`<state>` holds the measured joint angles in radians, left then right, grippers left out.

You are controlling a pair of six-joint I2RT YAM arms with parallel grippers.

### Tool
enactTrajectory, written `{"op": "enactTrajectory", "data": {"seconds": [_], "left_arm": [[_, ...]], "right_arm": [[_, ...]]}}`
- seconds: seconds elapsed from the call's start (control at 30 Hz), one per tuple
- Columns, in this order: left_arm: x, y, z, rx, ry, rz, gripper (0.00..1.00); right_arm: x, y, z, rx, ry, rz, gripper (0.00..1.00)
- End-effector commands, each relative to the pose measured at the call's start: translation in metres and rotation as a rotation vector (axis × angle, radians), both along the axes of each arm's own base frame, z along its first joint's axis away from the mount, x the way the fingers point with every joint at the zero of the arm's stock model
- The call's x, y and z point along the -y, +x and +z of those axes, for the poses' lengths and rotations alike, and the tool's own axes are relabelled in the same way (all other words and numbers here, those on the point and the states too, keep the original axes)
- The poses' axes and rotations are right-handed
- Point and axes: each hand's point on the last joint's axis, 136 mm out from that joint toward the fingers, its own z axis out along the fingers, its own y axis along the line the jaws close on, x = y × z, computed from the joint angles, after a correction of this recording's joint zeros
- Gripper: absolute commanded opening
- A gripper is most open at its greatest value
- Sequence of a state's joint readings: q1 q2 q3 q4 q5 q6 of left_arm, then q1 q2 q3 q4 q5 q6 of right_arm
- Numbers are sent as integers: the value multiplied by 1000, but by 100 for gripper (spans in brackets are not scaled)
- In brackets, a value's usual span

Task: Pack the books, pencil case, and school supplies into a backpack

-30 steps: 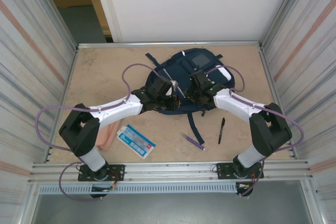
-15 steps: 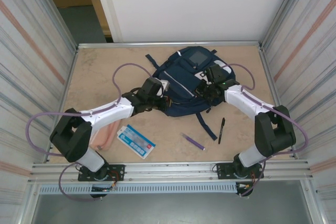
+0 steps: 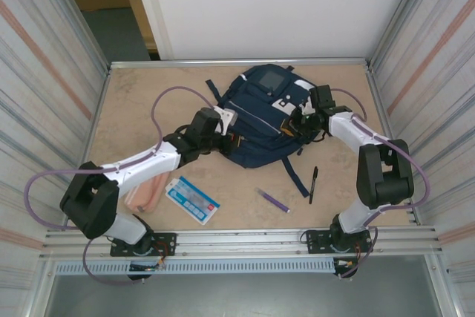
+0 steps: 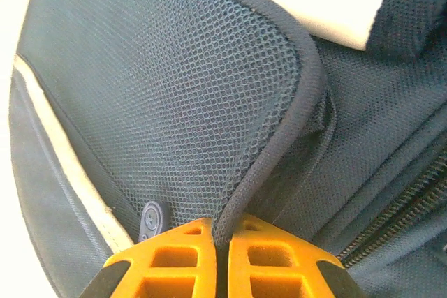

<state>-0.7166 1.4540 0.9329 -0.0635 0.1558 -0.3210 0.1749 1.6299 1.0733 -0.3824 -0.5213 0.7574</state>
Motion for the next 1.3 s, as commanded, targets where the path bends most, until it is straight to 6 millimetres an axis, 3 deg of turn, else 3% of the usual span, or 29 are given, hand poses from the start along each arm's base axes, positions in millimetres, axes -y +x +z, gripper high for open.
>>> {"op": "enactTrajectory", "data": {"seconds": [0.0, 0.13, 0.27, 0.33, 0.4, 0.47, 0.57, 0.67, 0.83, 1.1, 1.2, 1.27], "left_arm": [[6, -5, 27, 95, -22, -18, 0], [14, -6, 27, 96, -19, -39, 0], [23, -1, 16, 61, -33, -26, 0], [24, 4, 7, 30, -34, 10, 0], [27, 9, 3, 16, -47, 34, 0], [33, 14, 3, 9, -67, 46, 0], [41, 19, 8, -8, -85, 48, 0], [49, 20, 15, -4, -101, 32, 0], [61, 13, 25, 29, -89, -18, 0], [74, 2, 34, 61, -100, -65, 0], [78, 1, 33, 49, -116, -69, 0], [81, -1, 34, 45, -123, -80, 0]], "right_arm": [[24, 35, 11, 117, -43, -17, 0], [35, 56, 11, 156, -65, -28, 0], [21, 77, 10, 169, 25, -9, 0], [11, 77, 12, 115, 98, -9, 23], [12, 69, 12, 56, 120, -55, 39], [16, 52, 14, 1, 125, -113, 45], [22, 21, 15, -75, 142, -191, 48], [15, -9, 19, -101, 174, -170, 50], [-8, -40, 19, -141, 180, -158, 52], [-36, -37, 11, -181, 214, -282, 51], [-37, -33, 1, -202, 183, -293, 40], [-40, -31, -5, -211, 183, -287, 22]]}}
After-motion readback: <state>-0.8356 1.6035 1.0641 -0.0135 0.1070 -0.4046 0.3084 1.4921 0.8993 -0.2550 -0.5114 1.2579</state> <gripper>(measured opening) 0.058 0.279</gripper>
